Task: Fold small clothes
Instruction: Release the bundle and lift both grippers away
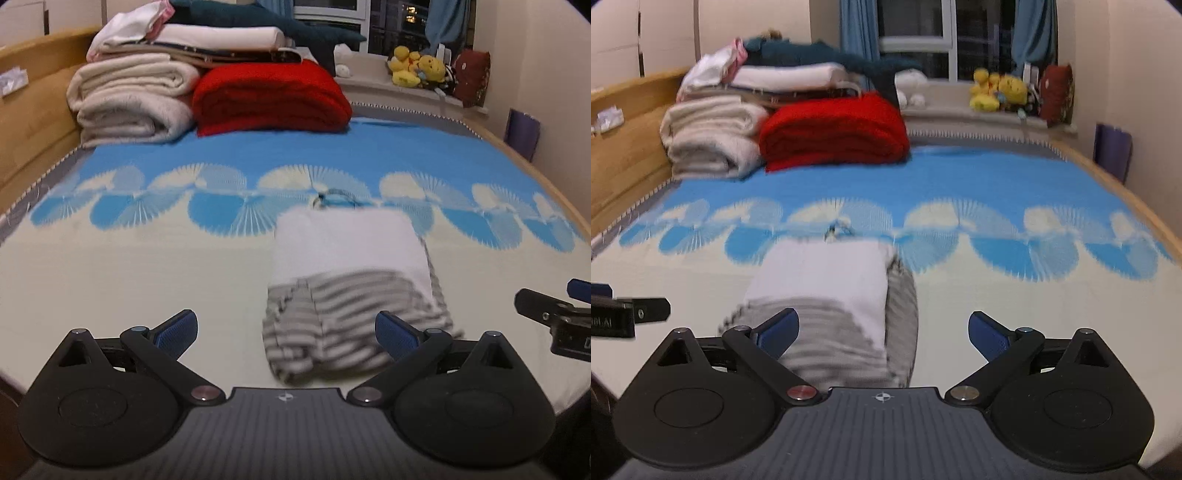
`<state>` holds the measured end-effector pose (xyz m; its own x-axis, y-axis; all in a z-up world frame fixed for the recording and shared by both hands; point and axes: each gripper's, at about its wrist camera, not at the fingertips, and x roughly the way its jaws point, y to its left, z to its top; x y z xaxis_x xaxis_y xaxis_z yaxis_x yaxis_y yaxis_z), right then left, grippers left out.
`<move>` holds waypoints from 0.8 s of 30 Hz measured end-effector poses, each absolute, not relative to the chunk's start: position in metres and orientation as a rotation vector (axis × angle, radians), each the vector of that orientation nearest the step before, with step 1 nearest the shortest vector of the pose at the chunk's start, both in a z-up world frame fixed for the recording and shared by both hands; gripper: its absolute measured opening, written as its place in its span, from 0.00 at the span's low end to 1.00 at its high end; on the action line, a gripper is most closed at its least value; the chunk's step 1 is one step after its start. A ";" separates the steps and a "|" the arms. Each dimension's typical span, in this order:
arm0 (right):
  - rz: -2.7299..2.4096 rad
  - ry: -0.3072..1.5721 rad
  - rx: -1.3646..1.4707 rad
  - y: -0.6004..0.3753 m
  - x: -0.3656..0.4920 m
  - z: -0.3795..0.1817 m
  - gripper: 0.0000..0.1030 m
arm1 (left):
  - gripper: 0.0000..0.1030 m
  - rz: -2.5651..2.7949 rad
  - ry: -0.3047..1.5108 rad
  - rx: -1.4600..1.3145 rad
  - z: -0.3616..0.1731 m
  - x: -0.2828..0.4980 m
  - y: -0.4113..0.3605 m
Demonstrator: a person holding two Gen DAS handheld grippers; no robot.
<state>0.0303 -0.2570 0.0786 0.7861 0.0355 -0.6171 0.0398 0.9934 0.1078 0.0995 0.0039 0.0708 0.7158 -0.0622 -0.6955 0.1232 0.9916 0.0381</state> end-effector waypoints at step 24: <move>-0.040 0.786 0.101 -0.244 0.044 0.034 0.95 | 0.99 -0.034 0.906 0.014 0.015 0.123 0.007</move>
<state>0.0439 -0.2441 0.0340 0.7062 0.0016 -0.7080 0.0739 0.9944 0.0759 0.1225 0.0068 0.0154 0.6165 -0.0239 -0.7870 0.0360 0.9994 -0.0022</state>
